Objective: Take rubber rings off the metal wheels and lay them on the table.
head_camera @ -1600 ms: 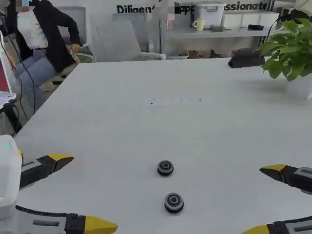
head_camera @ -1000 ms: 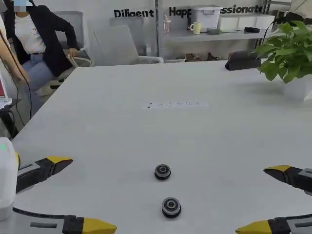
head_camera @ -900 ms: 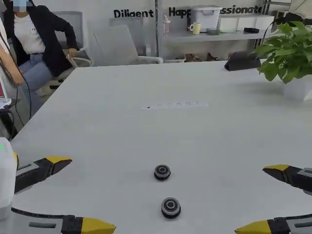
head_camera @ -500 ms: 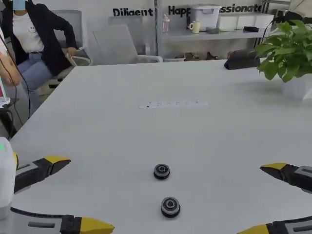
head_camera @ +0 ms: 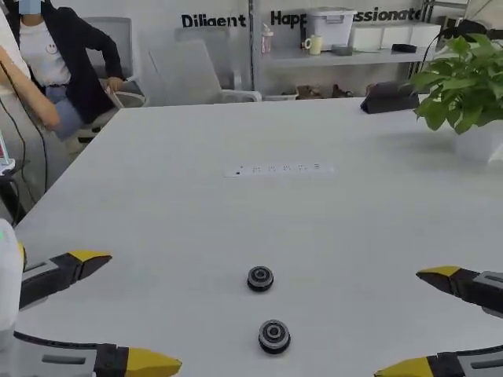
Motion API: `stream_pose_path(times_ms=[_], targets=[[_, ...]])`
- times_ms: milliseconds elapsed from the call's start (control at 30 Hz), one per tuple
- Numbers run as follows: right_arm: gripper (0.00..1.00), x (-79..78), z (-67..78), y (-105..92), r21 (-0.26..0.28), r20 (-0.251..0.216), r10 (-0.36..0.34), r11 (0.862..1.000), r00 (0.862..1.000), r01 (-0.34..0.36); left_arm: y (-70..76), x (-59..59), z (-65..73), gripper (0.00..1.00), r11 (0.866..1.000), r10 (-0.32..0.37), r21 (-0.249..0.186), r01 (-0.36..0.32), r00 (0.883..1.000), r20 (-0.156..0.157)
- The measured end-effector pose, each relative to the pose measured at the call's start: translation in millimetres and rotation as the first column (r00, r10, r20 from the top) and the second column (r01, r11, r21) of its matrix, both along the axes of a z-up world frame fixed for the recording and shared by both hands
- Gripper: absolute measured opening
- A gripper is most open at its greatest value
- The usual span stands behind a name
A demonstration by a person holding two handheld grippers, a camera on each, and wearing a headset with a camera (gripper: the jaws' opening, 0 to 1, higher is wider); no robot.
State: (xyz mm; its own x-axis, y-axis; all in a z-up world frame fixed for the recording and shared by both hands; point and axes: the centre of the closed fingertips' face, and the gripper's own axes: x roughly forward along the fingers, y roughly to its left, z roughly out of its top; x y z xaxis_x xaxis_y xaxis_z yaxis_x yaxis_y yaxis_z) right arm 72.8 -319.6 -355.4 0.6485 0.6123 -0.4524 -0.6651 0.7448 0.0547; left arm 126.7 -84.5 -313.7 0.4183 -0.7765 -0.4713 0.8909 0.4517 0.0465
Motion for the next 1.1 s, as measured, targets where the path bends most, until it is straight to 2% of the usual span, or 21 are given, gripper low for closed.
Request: stream_pose_path(times_ms=[100,300,400,500,600,1100], targets=[[0.99,-0.8,-0.9,0.8,0.006,-0.01,0.001,1.0,1.0,-0.001,0.8,0.2,-0.9,0.98,1.0,0.0,0.002,0.0,1.0,-0.003],[0.99,-3.6,-6.1,4.3,-0.013,-0.026,0.03,0.999,0.999,-0.03,4.0,3.3,-0.4,0.98,1.0,0.008,0.001,-0.008,1.0,0.001],[0.9,-4.4,-7.1,4.7,-0.019,-0.036,0.043,0.999,0.998,-0.043,3.8,3.8,0.0,0.98,1.0,0.01,-0.001,-0.01,1.0,0.001],[0.95,-0.8,-3.0,4.5,-0.01,-0.017,0.036,0.999,0.999,-0.036,3.2,4.1,0.3,0.98,1.0,0.009,-0.002,-0.009,1.0,0.002],[0.93,0.9,0.2,4.1,-0.002,-0.017,0.035,0.999,0.999,-0.035,3.5,4.1,-0.2,0.98,1.0,0.008,-0.001,-0.008,1.0,0.001],[0.93,6.0,3.0,4.5,-0.023,-0.007,0.046,0.999,0.999,-0.046,1.7,6.5,1.1,0.98,1.0,0.002,-0.007,-0.002,1.0,-0.001]])
